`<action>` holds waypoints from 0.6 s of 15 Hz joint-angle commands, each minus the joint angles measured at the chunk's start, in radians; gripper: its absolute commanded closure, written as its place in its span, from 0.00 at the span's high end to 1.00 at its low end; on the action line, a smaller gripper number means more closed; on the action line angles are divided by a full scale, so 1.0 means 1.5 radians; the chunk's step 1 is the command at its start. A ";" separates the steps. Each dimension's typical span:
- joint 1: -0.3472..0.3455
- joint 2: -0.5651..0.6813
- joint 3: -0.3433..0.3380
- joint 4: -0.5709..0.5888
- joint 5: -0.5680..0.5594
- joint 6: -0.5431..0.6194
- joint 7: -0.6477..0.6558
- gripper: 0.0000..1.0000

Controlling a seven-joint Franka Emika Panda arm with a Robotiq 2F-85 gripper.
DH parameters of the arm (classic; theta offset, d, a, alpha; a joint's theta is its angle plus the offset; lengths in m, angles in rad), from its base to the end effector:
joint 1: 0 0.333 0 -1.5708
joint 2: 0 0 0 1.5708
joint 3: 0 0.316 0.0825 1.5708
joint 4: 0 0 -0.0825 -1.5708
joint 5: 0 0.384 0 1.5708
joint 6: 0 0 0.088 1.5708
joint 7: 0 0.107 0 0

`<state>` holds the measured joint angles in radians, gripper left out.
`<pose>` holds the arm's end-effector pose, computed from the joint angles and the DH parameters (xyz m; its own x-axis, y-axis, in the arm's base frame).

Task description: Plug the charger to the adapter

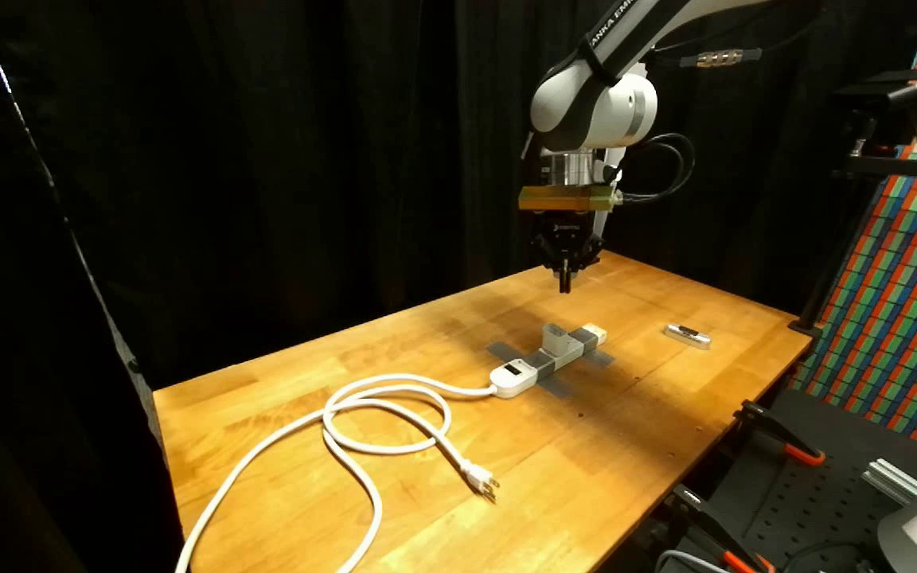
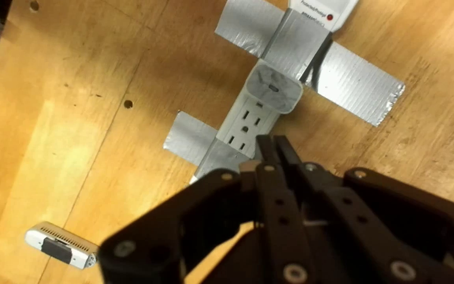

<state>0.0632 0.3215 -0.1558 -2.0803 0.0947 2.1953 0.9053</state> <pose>0.5605 -0.0479 0.2580 0.4771 -0.8684 -0.1356 -0.8568 -0.4939 0.1482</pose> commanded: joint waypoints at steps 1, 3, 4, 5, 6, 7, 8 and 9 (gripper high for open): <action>-0.017 -0.054 0.022 -0.048 0.035 0.027 -0.002 0.07; -0.020 -0.066 0.026 -0.075 0.051 0.054 -0.006 0.07; -0.021 -0.070 0.028 -0.088 0.057 0.070 -0.007 0.08; -0.023 -0.073 0.030 -0.101 0.061 0.083 -0.009 0.08; -0.025 -0.075 0.031 -0.115 0.066 0.096 -0.011 0.08; -0.026 -0.075 0.033 -0.128 0.071 0.108 -0.014 0.08; -0.029 -0.078 0.037 -0.145 0.083 0.129 -0.028 0.08; -0.031 -0.080 0.041 -0.158 0.091 0.147 -0.036 0.08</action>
<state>0.0397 0.2519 -0.1212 -2.2332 0.1843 2.3375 0.8981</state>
